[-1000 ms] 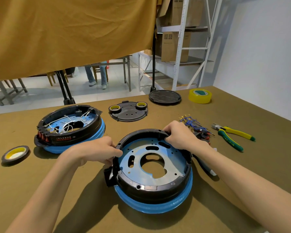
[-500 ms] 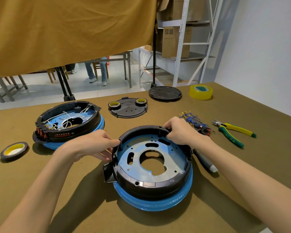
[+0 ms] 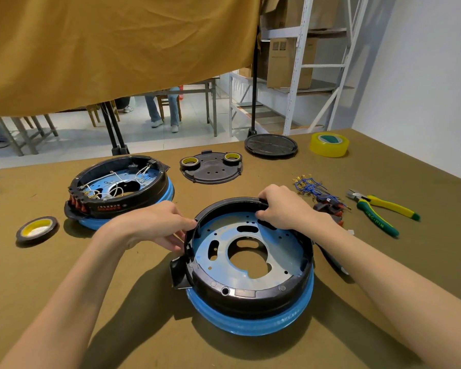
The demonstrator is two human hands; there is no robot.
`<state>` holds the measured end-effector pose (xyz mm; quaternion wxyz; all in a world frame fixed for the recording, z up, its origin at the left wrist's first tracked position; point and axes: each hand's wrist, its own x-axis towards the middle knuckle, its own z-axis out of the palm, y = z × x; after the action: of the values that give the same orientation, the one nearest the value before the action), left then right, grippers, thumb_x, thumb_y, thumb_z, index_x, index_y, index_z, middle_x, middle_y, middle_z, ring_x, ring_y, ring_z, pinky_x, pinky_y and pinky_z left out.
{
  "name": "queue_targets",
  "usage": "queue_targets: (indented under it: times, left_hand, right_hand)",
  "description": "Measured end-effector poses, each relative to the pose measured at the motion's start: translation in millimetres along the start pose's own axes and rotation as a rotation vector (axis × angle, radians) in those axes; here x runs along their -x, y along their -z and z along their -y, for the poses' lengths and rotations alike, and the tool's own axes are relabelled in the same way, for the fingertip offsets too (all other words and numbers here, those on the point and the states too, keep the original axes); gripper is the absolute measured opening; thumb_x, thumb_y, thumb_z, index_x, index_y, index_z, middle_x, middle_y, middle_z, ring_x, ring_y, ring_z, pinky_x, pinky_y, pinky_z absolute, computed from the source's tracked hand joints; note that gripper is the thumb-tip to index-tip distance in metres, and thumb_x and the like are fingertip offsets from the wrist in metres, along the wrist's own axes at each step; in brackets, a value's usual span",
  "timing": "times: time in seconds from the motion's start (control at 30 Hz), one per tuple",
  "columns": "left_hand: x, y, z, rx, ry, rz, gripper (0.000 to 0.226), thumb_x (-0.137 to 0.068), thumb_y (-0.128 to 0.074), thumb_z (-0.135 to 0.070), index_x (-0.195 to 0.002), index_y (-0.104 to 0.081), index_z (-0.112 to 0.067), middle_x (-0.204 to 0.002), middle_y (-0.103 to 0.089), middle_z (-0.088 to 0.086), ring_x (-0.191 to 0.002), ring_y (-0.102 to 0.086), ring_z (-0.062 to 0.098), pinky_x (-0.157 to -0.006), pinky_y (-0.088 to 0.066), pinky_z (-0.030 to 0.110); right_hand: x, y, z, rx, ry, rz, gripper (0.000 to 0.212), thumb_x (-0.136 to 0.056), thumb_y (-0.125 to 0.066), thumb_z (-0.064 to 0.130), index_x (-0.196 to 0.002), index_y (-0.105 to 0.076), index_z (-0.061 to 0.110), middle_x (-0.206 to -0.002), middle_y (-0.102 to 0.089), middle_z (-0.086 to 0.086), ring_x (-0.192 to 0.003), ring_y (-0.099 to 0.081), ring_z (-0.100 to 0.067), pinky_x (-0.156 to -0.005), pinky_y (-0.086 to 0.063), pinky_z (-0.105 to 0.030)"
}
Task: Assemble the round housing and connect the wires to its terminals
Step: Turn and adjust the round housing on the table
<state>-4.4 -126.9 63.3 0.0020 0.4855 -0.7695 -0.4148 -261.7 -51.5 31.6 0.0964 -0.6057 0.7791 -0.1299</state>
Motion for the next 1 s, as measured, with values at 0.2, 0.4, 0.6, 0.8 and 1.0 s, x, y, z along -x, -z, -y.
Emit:
queue_targets:
  times: [0.2, 0.4, 0.6, 0.8, 1.0]
  left_hand:
    - [1, 0, 0, 0.001, -0.001, 0.001, 0.03, -0.102, -0.061, -0.032, -0.111, -0.074, -0.007, -0.106, -0.076, 0.007, -0.084, -0.078, 0.014, -0.079, -0.064, 0.029]
    - [2, -3, -4, -0.031, -0.001, -0.011, 0.033, -0.105, -0.056, -0.032, -0.113, -0.073, -0.004, -0.109, -0.075, 0.007, -0.081, -0.078, 0.013, -0.073, -0.063, 0.025]
    - [4, -2, -4, -0.02, -0.005, -0.006, 0.033, -0.104, -0.058, -0.032, -0.113, -0.073, -0.004, -0.11, -0.075, 0.009, -0.083, -0.078, 0.014, -0.079, -0.064, 0.029]
    - [0, -1, -2, -0.021, 0.005, -0.003, 0.032, -0.104, -0.058, -0.031, -0.111, -0.074, -0.005, -0.108, -0.075, 0.008, -0.083, -0.078, 0.014, -0.078, -0.064, 0.028]
    - [-2, -1, -1, -0.018, 0.03, -0.005, 0.03, -0.103, -0.059, -0.032, -0.11, -0.072, -0.005, -0.103, -0.076, 0.008, -0.08, -0.078, 0.014, -0.072, -0.064, 0.026]
  right_hand:
    - [1, 0, -3, 0.025, 0.042, 0.014, 0.018, -0.097, -0.067, 0.028, -0.112, -0.071, 0.018, -0.084, -0.067, -0.001, -0.075, -0.064, -0.021, -0.059, -0.044, -0.028]
    - [3, 2, -7, -0.036, 0.06, 0.039, 0.019, -0.099, -0.066, 0.03, -0.115, -0.071, 0.021, -0.082, -0.067, 0.004, -0.071, -0.063, -0.012, -0.053, -0.04, -0.024]
    - [4, 8, -9, -0.237, 0.01, 0.087, 0.06, -0.1, -0.045, 0.063, -0.092, -0.072, 0.01, -0.076, -0.069, -0.01, -0.066, -0.059, -0.021, -0.064, -0.05, -0.038]
    - [8, 12, -13, -0.261, 0.037, 0.135, 0.043, -0.106, -0.046, 0.048, -0.106, -0.075, 0.016, -0.101, -0.075, -0.017, -0.093, -0.07, -0.034, -0.086, -0.056, -0.046]
    - [11, 18, -13, -0.338, 0.016, 0.169, 0.04, -0.106, -0.048, 0.045, -0.118, -0.074, 0.016, -0.108, -0.076, -0.008, -0.095, -0.07, -0.019, -0.086, -0.055, -0.037]
